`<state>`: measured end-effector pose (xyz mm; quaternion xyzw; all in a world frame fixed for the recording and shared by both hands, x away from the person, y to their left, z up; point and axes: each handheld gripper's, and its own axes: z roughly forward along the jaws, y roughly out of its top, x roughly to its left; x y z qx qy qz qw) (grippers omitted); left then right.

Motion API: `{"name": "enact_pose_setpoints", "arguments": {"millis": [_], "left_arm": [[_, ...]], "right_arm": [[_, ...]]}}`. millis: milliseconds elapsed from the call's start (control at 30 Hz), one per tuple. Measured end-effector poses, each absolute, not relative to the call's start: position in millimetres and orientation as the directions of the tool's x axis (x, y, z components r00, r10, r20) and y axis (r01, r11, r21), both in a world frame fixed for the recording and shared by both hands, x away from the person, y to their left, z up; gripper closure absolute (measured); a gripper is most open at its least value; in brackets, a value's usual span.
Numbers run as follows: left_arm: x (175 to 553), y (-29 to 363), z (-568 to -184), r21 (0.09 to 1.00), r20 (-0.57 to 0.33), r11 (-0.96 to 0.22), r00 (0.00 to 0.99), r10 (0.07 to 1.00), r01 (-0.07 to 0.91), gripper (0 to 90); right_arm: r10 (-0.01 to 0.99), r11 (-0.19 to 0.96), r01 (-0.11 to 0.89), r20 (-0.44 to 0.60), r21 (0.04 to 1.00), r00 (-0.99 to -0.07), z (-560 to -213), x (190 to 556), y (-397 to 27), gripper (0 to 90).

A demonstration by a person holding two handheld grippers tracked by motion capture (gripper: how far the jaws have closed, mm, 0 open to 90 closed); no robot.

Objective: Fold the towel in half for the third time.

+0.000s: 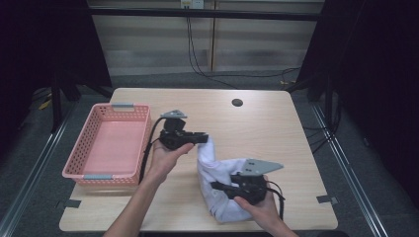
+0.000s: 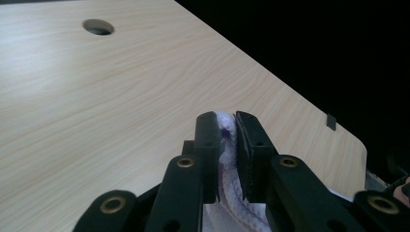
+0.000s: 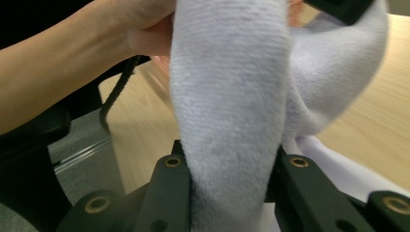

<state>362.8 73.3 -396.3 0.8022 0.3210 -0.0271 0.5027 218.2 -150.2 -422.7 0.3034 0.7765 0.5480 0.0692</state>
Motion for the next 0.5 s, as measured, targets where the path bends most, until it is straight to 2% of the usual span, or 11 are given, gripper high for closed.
{"name": "enact_pose_setpoints", "arguments": {"millis": [67,100,133,167,200,267,300,333,367,500], "left_arm": [[363,45,-408,0.769,-0.377,-0.320,0.796,0.473,0.554,79.8],[363,45,-408,0.769,-0.377,-0.320,0.796,0.473,0.554,79.7],[363,24,-419,0.759,-0.373,-0.349,0.806,0.459,0.550,79.4],[363,24,-419,0.759,-0.373,-0.349,0.806,0.459,0.550,78.9],[366,7,-431,0.743,-0.392,-0.361,0.804,0.447,0.563,78.5],[366,-1,-437,0.741,-0.403,-0.361,0.805,0.436,0.566,77.7],[367,-8,-442,0.742,-0.413,-0.359,0.808,0.420,0.566,74.2],[367,-14,-446,0.744,-0.422,-0.355,0.809,0.409,0.567,60.2],[367,-18,-449,0.742,-0.415,-0.362,0.811,0.412,0.564,60.2],[360,-9,-440,0.785,-0.376,-0.329,0.826,0.421,0.525,44.7]], "right_arm": [[0.592,0.209,0.428,0.234,0.880,-0.771,-435,206,-175,71.1],[0.592,0.209,0.428,0.234,0.880,-0.771,-435,206,-175,71.1],[0.624,0.203,0.457,0.245,0.866,-0.742,-445,197,-189,68.5],[0.624,0.203,0.457,0.245,0.866,-0.742,-445,197,-189,68.5],[0.658,0.198,0.495,0.260,0.846,-0.707,-455,189,-205,63.0],[0.672,0.205,0.507,0.256,0.837,-0.695,-457,187,-210,61.3],[0.691,0.204,0.522,0.256,0.828,-0.676,-459,184,-217,56.4],[0.704,0.205,0.558,0.275,0.804,-0.655,-463,181,-229,47.0],[0.704,0.205,0.558,0.275,0.804,-0.655,-463,181,-229,47.0],[0.776,0.214,0.588,0.229,0.780,-0.587,-462,174,-251,27.2]]}}
